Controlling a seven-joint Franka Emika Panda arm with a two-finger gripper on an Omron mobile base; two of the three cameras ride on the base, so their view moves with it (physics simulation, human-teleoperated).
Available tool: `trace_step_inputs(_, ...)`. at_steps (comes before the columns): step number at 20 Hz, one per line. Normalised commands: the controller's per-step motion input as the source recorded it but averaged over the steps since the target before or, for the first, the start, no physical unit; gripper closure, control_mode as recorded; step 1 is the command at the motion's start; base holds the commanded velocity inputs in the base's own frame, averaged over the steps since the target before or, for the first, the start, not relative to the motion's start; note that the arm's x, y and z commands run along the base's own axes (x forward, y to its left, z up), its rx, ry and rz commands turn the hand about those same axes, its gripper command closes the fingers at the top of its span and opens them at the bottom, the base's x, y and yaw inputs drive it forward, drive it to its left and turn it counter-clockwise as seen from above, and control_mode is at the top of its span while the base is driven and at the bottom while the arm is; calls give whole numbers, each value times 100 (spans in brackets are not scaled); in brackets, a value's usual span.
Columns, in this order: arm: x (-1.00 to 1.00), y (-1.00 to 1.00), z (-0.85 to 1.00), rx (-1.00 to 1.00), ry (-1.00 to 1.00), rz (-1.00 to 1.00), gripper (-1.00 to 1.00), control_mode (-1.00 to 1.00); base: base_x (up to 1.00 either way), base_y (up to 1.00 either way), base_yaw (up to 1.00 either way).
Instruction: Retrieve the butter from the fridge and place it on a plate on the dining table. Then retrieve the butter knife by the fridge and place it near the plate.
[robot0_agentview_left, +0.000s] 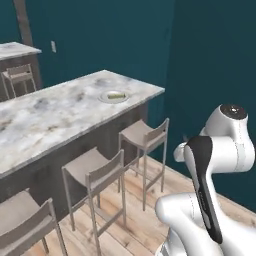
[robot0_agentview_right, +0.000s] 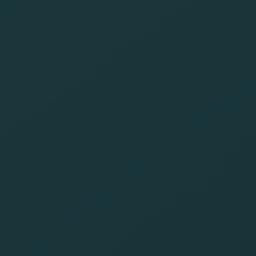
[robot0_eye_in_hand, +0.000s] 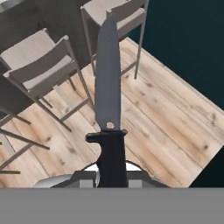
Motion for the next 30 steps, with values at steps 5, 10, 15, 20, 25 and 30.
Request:
trace_step_inputs(5,0,0,0,0,0,0,100,100,9,-99,51)
trace_step_inputs(10,0,0,0,0,0,0,100,100,33,-88,47)
trace_step_inputs(15,0,0,0,0,0,0,100,100,39,-81,43)
trace_step_inputs(20,0,0,0,0,0,0,100,100,41,-73,39)
trace_step_inputs(25,0,0,0,0,0,0,100,100,42,-66,35)
trace_step_inputs(30,0,0,0,0,0,0,100,100,39,-36,7)
